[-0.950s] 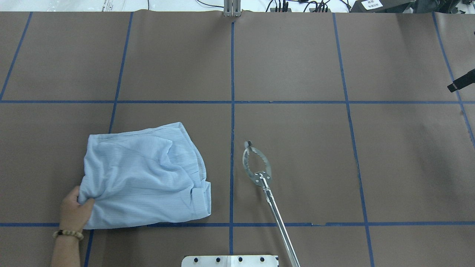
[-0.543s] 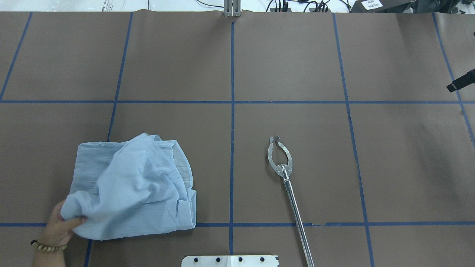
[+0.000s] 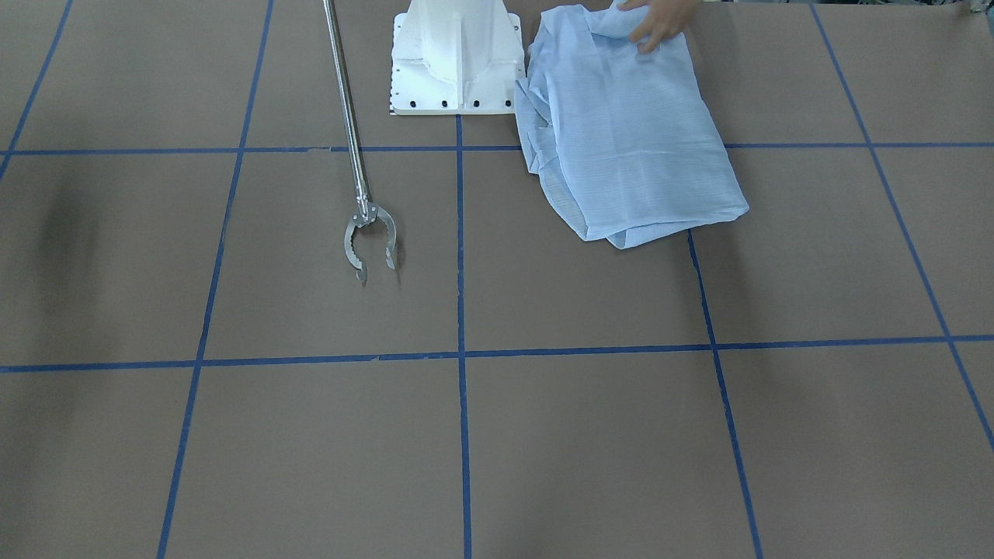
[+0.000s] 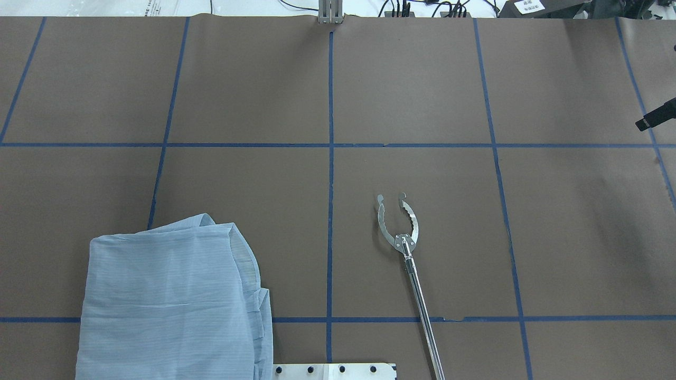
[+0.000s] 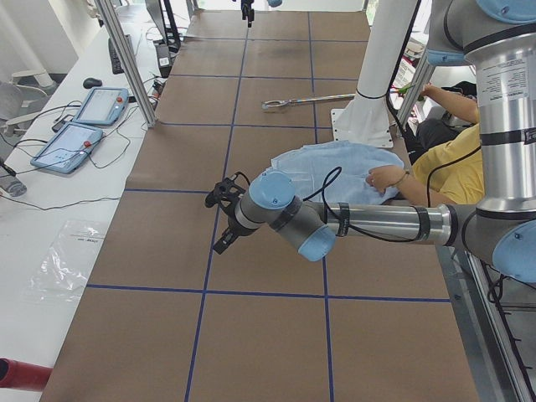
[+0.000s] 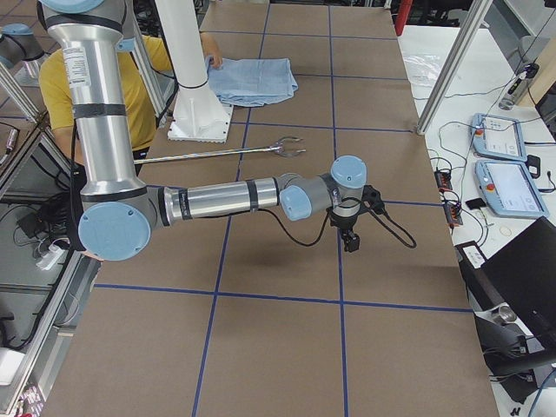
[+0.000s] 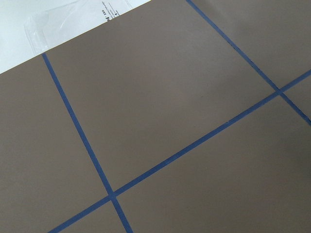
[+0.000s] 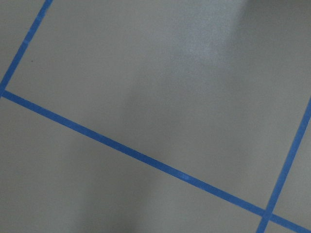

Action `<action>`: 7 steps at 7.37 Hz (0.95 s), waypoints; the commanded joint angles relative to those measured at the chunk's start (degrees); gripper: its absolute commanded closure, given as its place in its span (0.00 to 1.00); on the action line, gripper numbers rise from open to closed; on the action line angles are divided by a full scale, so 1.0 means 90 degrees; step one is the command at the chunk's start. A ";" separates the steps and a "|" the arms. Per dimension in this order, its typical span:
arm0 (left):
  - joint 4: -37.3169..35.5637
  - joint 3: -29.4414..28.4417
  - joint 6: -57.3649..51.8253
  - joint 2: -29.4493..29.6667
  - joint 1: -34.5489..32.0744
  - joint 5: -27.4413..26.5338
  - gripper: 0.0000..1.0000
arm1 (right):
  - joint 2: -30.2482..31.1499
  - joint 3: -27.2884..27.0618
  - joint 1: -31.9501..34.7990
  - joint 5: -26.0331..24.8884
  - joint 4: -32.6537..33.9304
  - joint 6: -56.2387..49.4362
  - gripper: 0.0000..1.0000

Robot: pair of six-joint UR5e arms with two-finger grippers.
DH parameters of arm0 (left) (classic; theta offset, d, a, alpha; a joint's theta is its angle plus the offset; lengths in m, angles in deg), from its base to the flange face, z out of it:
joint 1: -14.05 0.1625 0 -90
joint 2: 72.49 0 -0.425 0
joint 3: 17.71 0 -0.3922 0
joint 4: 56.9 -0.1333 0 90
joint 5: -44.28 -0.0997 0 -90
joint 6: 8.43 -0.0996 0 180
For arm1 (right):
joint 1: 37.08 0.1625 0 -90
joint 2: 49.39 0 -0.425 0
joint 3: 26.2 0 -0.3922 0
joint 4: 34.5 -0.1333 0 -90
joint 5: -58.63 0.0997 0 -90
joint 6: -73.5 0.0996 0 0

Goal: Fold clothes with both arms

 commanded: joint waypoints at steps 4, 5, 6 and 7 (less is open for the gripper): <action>0.0004 0.0064 0.0008 -0.0020 -0.0001 0.0004 0.00 | 0.0000 -0.0060 0.0000 0.0022 -0.0002 -0.0006 0.00; -0.0006 0.0074 0.0008 -0.0029 -0.0001 0.0004 0.00 | 0.0000 -0.0069 0.0000 0.0042 -0.0002 -0.0006 0.00; 0.0004 0.0084 0.0008 -0.0039 -0.0001 0.0004 0.00 | 0.0000 -0.0069 0.0000 0.0042 0.0008 0.0003 0.00; 0.0004 0.0074 0.0008 -0.0039 -0.0001 -0.0006 0.00 | -0.0010 -0.0059 0.0000 0.0022 0.0008 0.0003 0.00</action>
